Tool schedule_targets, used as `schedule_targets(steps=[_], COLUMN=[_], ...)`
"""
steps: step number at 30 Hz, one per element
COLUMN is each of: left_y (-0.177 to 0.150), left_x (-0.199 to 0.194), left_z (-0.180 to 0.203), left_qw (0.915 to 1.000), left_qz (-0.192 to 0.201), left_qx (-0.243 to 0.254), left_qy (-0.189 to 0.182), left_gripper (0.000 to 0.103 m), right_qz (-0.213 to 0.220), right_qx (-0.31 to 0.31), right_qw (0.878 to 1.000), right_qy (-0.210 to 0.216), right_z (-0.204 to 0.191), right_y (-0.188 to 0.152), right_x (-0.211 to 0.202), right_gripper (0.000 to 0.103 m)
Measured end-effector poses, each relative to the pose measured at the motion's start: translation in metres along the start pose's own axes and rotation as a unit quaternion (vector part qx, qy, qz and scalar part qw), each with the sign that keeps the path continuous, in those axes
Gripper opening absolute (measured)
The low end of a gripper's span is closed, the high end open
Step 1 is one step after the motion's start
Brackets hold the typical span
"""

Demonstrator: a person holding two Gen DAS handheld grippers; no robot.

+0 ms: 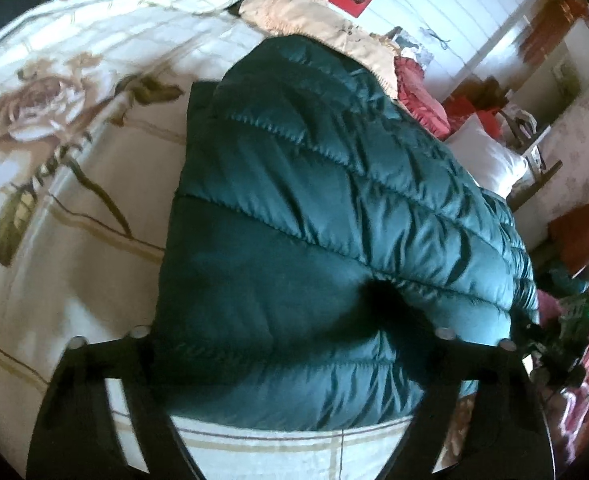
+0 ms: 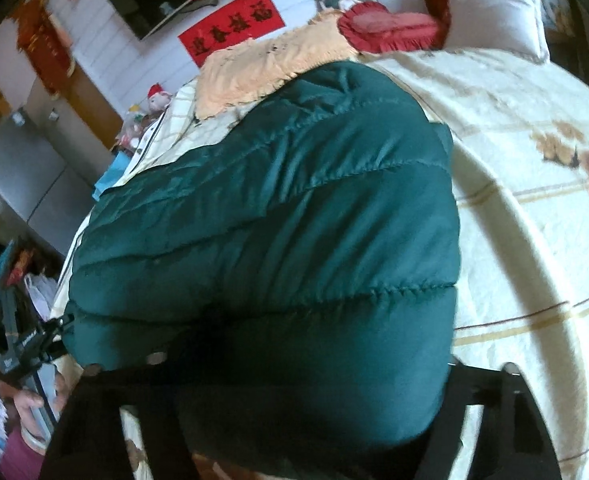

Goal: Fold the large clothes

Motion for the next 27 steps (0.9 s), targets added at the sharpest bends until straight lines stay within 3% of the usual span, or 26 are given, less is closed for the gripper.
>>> schedule_targets(steps=[2, 5, 16, 27], left_y=[0.001, 0.002, -0.035, -0.085], left_x=[-0.007, -0.018, -0.068, -0.097], left_z=[0.0, -0.001, -0.004, -0.01], left_qw=[1.0, 0.9999, 0.999, 0.9982], left_qz=[0.008, 0.013, 0.013, 0.004], left_qx=[0.005, 0.006, 0.039, 0.06], left_qy=[0.001, -0.003, -0.017, -0.005], left_gripper=[0.064, 0.055, 0.054, 0.054], right_qz=[0.004, 0.009, 0.003, -0.016], right_qx=[-0.005, -0.006, -0.016, -0.004], right_qw=[1.0, 1.0, 0.999, 0.999], right_qy=[0.0, 0.004, 0.028, 0.037], right_z=[-0.003, -0.007, -0.029, -0.035], right_y=[0.002, 0.002, -0.023, -0.074], right_x=[-0.006, -0.014, -0.055, -0.084], right_gripper=[0.055, 0.046, 0.043, 0.044])
Point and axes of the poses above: each gripper's, at about its wrist camera, not at the fingertips, and x roughly the way its jaws point, z to its right, y to its top, the point moved 8 cm from there along x, roughly the way its jaws point, and after that the axes turned 9 degrees about y, right-handed, at the moved point
